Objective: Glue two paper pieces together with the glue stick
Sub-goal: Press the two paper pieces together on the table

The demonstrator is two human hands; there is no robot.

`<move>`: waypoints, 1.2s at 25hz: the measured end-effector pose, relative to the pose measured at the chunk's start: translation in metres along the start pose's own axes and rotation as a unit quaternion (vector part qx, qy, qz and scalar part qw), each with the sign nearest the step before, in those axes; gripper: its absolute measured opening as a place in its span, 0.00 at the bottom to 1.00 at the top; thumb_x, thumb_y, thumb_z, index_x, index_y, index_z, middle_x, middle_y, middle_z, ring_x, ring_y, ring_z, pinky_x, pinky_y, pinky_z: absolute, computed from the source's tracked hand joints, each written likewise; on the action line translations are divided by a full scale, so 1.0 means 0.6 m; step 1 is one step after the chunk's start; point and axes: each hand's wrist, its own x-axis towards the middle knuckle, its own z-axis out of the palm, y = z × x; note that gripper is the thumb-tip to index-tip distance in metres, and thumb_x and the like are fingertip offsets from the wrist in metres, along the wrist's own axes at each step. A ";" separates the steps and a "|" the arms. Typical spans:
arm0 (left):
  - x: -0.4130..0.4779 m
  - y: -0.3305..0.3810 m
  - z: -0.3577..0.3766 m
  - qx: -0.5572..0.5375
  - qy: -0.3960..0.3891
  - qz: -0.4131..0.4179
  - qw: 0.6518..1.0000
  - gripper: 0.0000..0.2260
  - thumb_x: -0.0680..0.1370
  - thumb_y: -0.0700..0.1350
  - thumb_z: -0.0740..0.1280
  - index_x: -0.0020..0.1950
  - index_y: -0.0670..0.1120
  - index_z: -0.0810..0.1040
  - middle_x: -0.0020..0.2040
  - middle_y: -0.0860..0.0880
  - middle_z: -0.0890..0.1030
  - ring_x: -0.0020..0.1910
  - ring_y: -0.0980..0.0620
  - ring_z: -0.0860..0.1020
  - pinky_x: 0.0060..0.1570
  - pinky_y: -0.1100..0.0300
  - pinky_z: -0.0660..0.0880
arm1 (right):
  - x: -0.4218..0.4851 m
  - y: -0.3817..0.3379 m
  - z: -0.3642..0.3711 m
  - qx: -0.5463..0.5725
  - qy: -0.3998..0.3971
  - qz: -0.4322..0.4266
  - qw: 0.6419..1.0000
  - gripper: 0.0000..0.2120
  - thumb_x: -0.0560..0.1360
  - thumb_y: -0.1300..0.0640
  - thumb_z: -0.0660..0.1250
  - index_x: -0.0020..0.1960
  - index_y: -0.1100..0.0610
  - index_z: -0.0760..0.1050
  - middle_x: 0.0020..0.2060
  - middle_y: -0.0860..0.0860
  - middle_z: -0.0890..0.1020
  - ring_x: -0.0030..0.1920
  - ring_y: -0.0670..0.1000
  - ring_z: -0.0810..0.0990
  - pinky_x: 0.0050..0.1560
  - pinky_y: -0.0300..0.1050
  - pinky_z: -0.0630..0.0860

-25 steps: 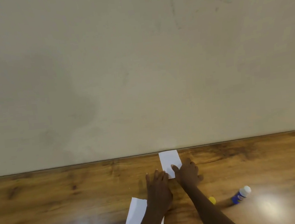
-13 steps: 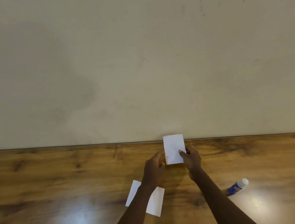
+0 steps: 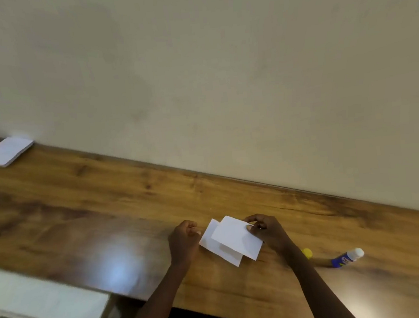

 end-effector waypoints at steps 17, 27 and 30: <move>0.009 -0.047 0.013 -0.008 -0.104 0.034 0.994 0.20 0.70 0.35 0.68 0.61 0.43 0.70 0.57 0.44 0.81 0.58 0.51 0.77 0.65 0.51 0.69 | 0.038 0.011 0.075 -0.079 0.012 0.053 0.995 0.10 0.73 0.62 0.64 0.54 0.63 0.75 0.55 0.59 0.79 0.53 0.55 0.76 0.49 0.42 0.70; 0.008 -0.031 0.039 0.069 -0.009 -0.006 0.998 0.21 0.68 0.42 0.72 0.60 0.44 0.73 0.56 0.45 0.81 0.55 0.49 0.76 0.55 0.60 0.71 | 0.039 0.013 0.091 -0.067 0.072 0.075 0.992 0.08 0.71 0.60 0.67 0.48 0.64 0.76 0.50 0.59 0.81 0.47 0.54 0.77 0.44 0.38 0.68; 0.009 -0.024 0.040 0.088 0.005 -0.004 0.996 0.20 0.68 0.41 0.72 0.58 0.45 0.73 0.54 0.47 0.82 0.53 0.50 0.76 0.56 0.56 0.72 | 0.040 0.014 0.098 -0.064 0.091 0.081 0.990 0.08 0.72 0.60 0.67 0.47 0.65 0.75 0.49 0.59 0.81 0.48 0.55 0.77 0.43 0.39 0.66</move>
